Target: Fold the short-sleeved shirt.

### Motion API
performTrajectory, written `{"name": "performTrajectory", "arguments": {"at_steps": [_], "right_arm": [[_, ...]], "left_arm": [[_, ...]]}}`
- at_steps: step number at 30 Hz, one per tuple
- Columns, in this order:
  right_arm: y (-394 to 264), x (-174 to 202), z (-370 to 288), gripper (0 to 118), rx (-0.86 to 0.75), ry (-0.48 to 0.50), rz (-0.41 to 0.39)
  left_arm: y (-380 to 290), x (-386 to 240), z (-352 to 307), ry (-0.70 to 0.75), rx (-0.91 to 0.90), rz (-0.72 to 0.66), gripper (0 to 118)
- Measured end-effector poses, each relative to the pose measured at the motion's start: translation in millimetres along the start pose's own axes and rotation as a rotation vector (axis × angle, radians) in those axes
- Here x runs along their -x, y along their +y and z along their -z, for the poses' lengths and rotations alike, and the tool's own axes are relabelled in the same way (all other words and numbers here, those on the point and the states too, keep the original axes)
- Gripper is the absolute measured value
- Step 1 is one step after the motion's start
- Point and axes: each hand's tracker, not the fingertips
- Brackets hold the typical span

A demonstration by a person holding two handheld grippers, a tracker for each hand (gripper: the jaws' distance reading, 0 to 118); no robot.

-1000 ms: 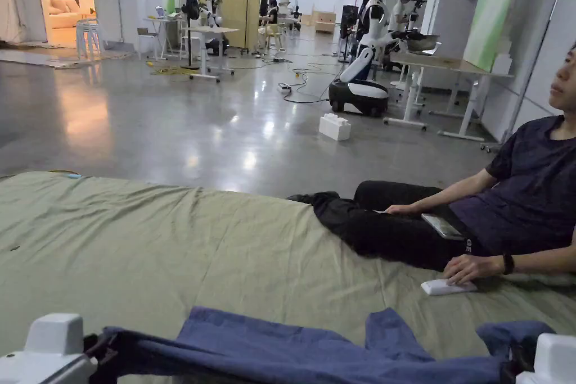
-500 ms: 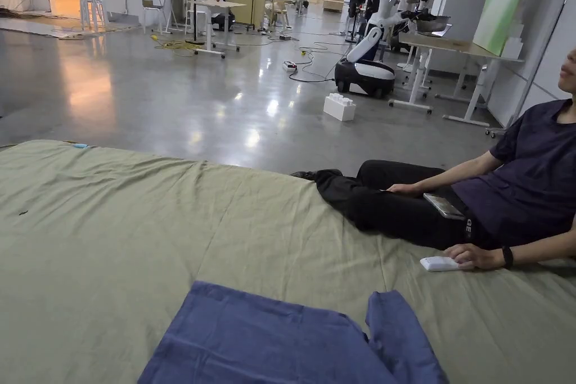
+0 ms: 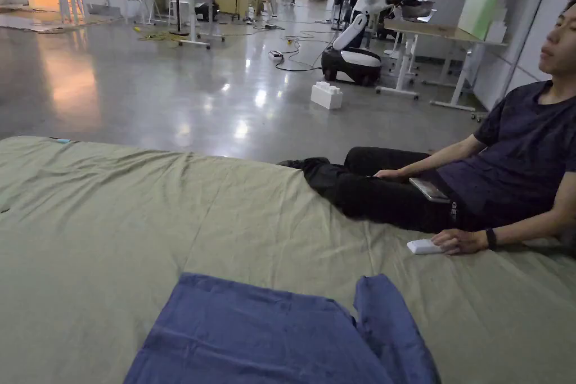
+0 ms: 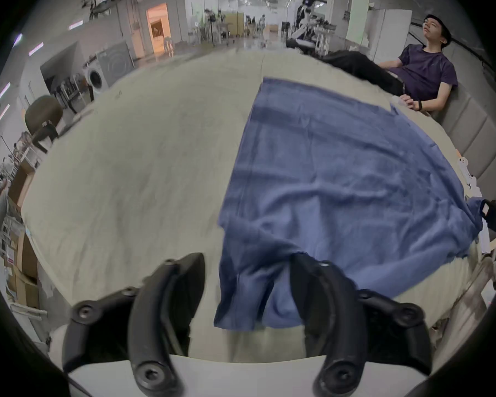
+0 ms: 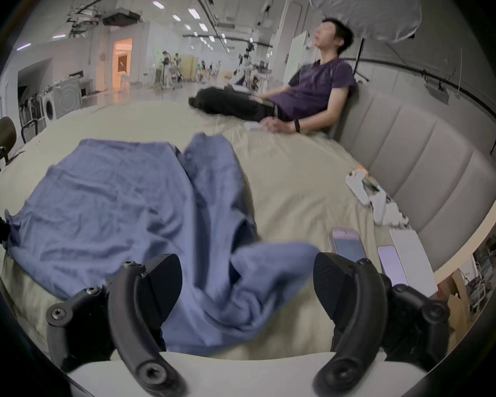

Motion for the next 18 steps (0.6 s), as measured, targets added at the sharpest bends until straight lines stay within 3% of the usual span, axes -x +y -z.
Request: {"name": "performTrajectory", "arguments": {"at_steps": [5,7,9,10,11,13,16,18], "right_arm": [[38.1,16.8,-18.8,97,-0.226,0.028,0.018],[54.0,22.4,-26.7,91,-0.314,0.017,0.036],[69.3,27.0,-30.6,67,-0.398,0.026,0.049],[76.3,29.5,-34.4,42,-0.435,0.033,0.062],[83.4,32.2,-38.4,25,-0.472,0.039,0.063],[95.8,38.1,-45.5,17,-0.518,0.024,0.070],[106.0,42.8,-49.1,4,-0.550,0.022,0.105],[110.6,44.3,-49.4,1,-0.555,0.038,0.119]], "left_arm": [[42.2,-14.3,-37.2,-0.067,-0.261,-0.065,68],[56.3,-21.5,-55.1,-0.087,-0.366,-0.082,68],[67.6,-26.5,-68.8,-0.117,-0.482,-0.083,66],[72.6,-30.5,-77.8,-0.125,-0.534,-0.077,59],[75.9,-34.9,-86.2,-0.126,-0.582,-0.066,47],[81.1,-42.4,-100.4,-0.104,-0.667,-0.046,11],[82.0,-52.0,-115.7,-0.049,-0.771,-0.037,5],[80.4,-55.7,-119.7,-0.022,-0.791,-0.031,5]]}}
